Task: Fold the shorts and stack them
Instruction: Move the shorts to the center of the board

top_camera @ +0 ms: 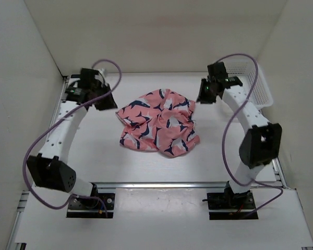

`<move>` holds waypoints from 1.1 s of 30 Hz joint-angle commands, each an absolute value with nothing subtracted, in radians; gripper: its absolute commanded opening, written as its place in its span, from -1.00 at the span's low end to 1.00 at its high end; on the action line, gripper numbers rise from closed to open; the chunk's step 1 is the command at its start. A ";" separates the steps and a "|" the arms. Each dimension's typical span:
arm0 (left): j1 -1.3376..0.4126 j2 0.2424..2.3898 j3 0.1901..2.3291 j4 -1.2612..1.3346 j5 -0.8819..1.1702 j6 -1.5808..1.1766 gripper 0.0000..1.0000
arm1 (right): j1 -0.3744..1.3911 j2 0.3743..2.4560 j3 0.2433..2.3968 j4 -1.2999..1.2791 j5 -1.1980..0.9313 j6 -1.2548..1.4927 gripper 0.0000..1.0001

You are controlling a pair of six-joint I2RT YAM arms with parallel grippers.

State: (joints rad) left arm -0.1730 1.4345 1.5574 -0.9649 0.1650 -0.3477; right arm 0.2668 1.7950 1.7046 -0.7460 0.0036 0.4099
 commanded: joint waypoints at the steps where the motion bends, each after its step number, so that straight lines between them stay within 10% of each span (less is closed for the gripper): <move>1: -0.268 1.410 1.398 -0.945 0.161 -0.391 -0.53 | 0.281 1.484 1.499 -0.676 0.080 0.455 -0.52; 4: -0.308 1.398 1.246 -0.905 0.123 -0.472 -0.33 | 0.281 1.401 1.269 -0.676 0.040 0.478 -0.52; 6: -0.308 1.397 1.169 -0.868 0.123 -0.515 0.30 | 0.281 1.350 1.126 -0.676 0.003 0.506 -0.08; 10: -0.319 1.413 1.028 -0.802 0.179 -0.606 0.87 | 0.281 1.298 0.964 -0.620 -0.080 0.569 0.45; 18: -0.328 1.597 0.989 -0.692 0.179 -0.647 0.98 | 0.258 1.385 0.888 -0.512 -0.129 0.591 0.45; 22: -0.328 1.677 1.008 -0.664 0.189 -0.647 0.83 | 0.232 1.448 0.865 -0.424 -0.195 0.615 0.45; 29: -0.328 1.694 1.055 -0.664 0.158 -0.657 -0.76 | 0.232 1.615 0.876 -0.318 -0.227 0.635 0.22; 33: -0.328 1.674 1.078 -0.664 0.167 -0.657 -0.79 | 0.253 1.669 0.931 -0.333 -0.192 0.615 -0.28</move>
State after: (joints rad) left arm -0.3241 1.7206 1.0344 -0.6838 0.1684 -0.6552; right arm 0.2394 1.6402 0.8825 -0.3676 -0.2008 0.6228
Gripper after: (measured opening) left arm 0.118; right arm 0.396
